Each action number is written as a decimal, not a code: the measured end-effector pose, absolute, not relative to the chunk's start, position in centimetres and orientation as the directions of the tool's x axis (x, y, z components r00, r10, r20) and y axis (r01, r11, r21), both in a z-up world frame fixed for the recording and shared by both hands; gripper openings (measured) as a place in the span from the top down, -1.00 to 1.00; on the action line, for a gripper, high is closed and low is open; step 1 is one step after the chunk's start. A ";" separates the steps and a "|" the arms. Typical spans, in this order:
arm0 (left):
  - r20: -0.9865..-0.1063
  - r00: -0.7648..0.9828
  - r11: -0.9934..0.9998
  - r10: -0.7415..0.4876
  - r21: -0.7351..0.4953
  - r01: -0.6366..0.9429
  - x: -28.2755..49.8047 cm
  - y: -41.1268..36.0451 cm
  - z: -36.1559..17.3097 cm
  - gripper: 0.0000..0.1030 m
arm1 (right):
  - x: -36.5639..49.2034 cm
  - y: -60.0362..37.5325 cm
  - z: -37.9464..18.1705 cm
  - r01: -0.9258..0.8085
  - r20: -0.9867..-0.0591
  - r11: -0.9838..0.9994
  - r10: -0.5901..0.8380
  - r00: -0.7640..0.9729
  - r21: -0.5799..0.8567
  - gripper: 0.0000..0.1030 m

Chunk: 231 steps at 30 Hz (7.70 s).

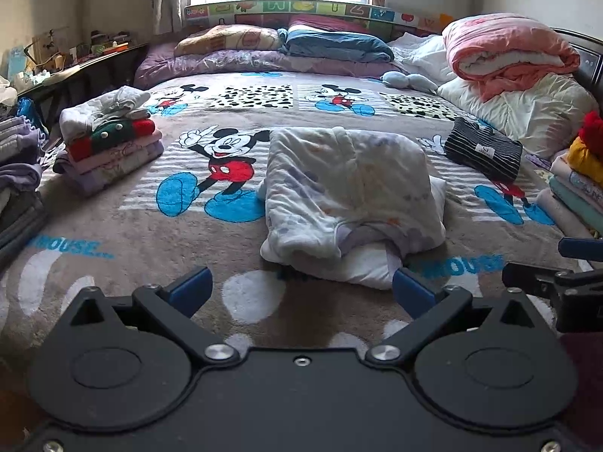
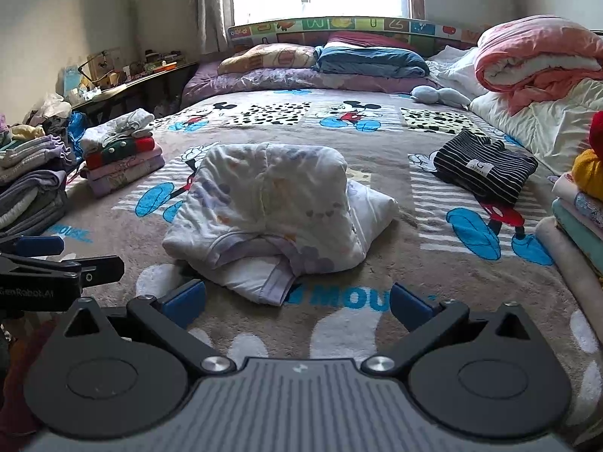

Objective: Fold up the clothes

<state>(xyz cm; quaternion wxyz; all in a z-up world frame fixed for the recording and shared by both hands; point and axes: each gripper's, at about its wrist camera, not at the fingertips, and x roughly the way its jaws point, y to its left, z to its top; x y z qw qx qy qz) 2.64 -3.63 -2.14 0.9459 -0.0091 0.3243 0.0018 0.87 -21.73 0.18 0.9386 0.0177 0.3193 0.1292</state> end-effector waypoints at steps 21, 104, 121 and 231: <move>-0.623 0.782 1.000 0.001 -0.016 -0.014 2.8 -3.8 -2.6 -1.00 | 1.1 -22.0 -0.2 -0.224 -0.598 0.966 0.255 0.760 0.127 -1.00; -0.340 0.940 0.769 0.038 0.611 0.190 13.2 -5.4 -11.4 0.76 | 8.3 -17.4 -13.9 -0.412 -0.319 0.443 0.270 0.908 -0.796 -0.69; -0.333 0.940 0.921 -0.068 0.342 0.188 11.8 -5.2 -4.0 0.81 | 9.0 -15.8 -15.1 -0.358 -0.301 0.439 0.196 0.933 -0.824 -0.22; -0.735 0.597 0.946 -0.321 -0.225 0.232 37.5 3.0 -13.6 0.09 | 34.8 -27.4 -13.8 -0.384 -0.668 0.883 0.458 0.586 0.269 0.61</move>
